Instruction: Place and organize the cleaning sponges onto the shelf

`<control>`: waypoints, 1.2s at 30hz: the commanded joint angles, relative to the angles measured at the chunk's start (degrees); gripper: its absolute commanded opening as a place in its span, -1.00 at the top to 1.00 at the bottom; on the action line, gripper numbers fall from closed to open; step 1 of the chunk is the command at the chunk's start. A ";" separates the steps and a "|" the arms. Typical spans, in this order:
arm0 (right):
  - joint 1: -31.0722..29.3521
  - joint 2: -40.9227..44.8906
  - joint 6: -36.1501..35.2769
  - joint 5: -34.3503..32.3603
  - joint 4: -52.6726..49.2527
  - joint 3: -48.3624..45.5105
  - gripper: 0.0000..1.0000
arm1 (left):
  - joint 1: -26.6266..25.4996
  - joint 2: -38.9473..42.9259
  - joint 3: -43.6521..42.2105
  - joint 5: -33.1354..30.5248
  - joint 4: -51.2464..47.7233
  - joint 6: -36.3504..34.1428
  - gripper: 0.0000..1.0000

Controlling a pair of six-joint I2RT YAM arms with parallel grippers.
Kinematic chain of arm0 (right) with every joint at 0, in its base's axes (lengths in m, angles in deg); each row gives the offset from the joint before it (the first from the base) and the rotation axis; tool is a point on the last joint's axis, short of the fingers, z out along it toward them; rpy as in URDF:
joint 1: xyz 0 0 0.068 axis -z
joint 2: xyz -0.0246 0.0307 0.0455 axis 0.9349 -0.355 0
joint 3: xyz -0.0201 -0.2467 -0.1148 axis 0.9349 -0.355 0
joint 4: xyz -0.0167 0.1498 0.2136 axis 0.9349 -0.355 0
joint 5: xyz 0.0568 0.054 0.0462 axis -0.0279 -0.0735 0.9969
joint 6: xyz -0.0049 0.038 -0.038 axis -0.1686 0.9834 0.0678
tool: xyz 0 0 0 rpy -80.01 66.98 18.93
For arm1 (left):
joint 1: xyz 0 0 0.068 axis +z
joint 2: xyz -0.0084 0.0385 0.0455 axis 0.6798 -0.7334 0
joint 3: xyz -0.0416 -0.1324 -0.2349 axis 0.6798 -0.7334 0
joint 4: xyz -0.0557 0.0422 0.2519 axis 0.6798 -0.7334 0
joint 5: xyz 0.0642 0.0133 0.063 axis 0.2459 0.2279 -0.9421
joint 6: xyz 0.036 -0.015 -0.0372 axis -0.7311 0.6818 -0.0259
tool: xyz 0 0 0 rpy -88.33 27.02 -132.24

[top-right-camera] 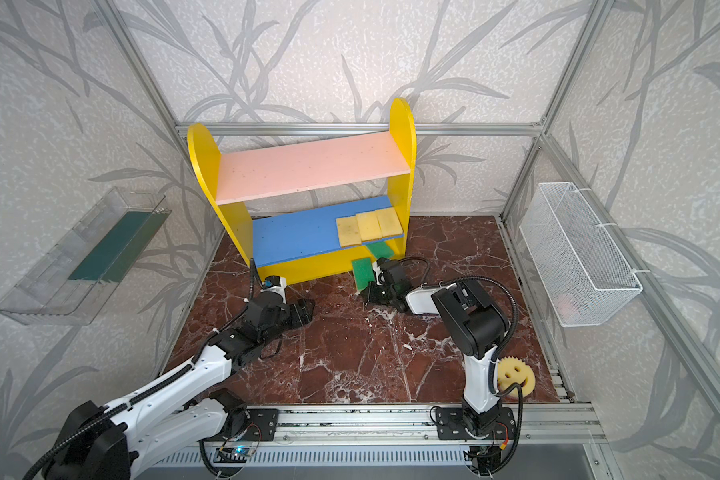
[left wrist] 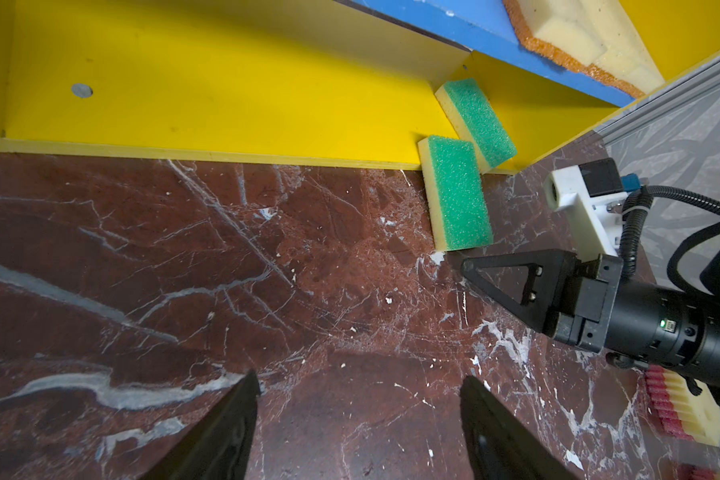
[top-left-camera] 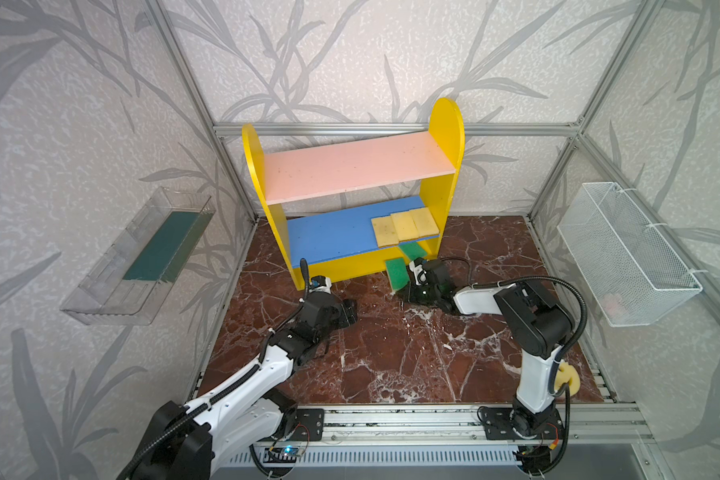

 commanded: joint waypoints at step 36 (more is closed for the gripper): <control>1.98 1.05 -0.67 1.93 0.01 4.53 1.00 | 0.27 -8.64 1.37 -0.23 7.17 0.24 -0.53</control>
